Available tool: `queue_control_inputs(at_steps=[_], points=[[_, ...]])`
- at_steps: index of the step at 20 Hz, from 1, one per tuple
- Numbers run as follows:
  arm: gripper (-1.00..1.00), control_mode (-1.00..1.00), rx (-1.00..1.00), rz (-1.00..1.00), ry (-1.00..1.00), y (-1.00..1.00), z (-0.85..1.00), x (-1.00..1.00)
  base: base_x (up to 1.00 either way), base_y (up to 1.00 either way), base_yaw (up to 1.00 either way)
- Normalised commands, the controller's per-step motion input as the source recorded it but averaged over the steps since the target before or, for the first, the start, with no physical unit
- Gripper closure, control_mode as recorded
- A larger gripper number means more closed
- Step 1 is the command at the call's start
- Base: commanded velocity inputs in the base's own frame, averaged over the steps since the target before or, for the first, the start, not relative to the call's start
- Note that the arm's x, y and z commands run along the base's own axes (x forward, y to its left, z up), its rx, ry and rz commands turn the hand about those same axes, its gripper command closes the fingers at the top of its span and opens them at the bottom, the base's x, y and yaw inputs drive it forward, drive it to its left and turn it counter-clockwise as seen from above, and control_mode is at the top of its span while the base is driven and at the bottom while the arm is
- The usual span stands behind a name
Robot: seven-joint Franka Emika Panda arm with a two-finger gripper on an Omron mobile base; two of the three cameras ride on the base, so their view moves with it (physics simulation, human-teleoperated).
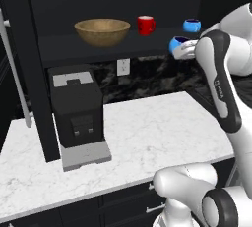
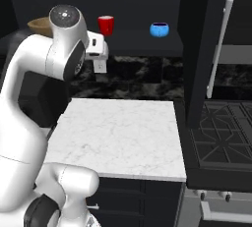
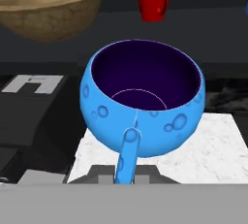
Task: Gather all objects into one cabinet and sort the glasses and bowls to opposite sides.
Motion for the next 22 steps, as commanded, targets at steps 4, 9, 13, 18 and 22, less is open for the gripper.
queue_control_inputs(at_steps=[4,9,13,18,22], points=[[1.0,-1.0,0.05,-0.1,0.0,-0.11,0.04,0.69,0.0,0.0,0.0],[1.0,-1.0,0.02,-0.09,0.03,-0.12,0.0,0.67,0.0,0.0,0.0],[1.0,-1.0,0.0,-0.07,0.02,-0.11,0.0,0.66,0.0,0.0,0.0],[1.0,-1.0,0.0,-0.05,0.0,-0.14,0.0,0.66,0.0,0.0,0.0],[1.0,-1.0,0.0,-0.04,0.01,-0.11,0.0,0.63,0.0,0.0,0.0]])
